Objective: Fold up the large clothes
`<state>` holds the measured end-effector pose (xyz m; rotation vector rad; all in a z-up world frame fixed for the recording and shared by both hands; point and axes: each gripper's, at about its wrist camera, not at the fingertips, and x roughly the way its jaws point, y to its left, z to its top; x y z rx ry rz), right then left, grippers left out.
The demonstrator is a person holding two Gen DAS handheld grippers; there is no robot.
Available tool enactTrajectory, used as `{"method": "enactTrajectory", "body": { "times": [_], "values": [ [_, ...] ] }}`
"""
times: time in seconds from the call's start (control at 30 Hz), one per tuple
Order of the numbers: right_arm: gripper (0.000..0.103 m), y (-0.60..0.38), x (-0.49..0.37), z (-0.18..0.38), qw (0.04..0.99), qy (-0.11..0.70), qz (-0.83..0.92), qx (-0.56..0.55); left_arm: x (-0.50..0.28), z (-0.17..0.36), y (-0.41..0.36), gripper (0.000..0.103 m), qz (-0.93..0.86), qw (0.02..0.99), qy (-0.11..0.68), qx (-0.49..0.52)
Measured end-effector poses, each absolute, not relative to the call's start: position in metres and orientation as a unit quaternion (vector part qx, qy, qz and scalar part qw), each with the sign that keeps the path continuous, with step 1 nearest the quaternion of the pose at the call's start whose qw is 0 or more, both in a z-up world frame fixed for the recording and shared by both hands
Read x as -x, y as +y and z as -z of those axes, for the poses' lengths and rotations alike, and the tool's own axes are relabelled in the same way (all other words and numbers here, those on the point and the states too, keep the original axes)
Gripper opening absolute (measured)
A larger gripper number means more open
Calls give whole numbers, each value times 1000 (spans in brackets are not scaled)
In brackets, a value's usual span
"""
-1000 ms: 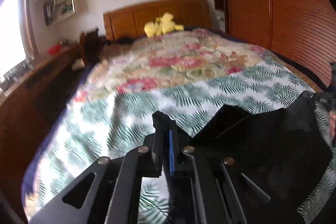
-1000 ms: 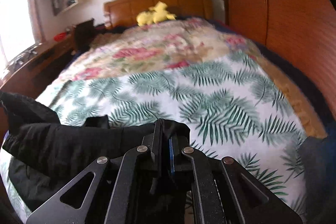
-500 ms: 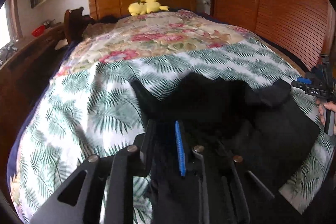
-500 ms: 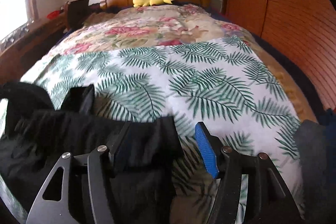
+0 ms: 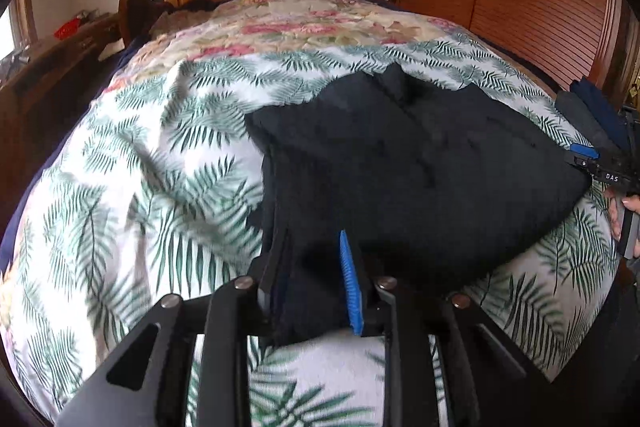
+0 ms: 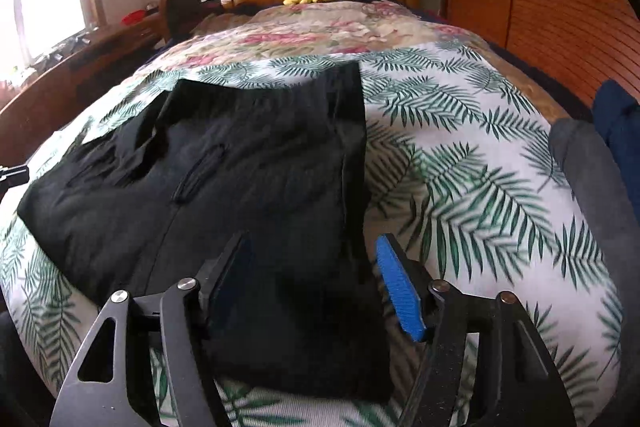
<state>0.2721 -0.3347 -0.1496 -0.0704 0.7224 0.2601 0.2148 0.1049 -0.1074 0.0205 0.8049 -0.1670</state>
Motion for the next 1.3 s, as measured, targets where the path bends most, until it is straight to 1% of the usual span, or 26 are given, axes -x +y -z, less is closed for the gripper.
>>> {"method": "enactTrajectory", "body": {
  "times": [0.07, 0.27, 0.5, 0.97, 1.2, 1.3],
  "values": [
    [73, -333, -265, 155, 926, 353, -127, 37, -209, 112, 108, 23, 78, 916, 395, -9],
    [74, -328, -258, 164, 918, 368, -139, 54, -201, 123, 117, 25, 62, 914, 401, 0],
    [77, -337, -258, 175, 912, 383, -145, 33, -205, 136, 119, 28, 47, 910, 411, 0],
    [77, -345, -251, 182, 905, 395, -160, 9, -212, 153, 121, 36, 43, 902, 429, 3],
    [77, -341, -248, 182, 903, 396, -164, 18, -212, 157, 117, 37, 33, 902, 431, 0],
    [77, -339, -247, 182, 901, 399, -167, 22, -210, 156, 119, 37, 36, 899, 435, 16]
  ]
}}
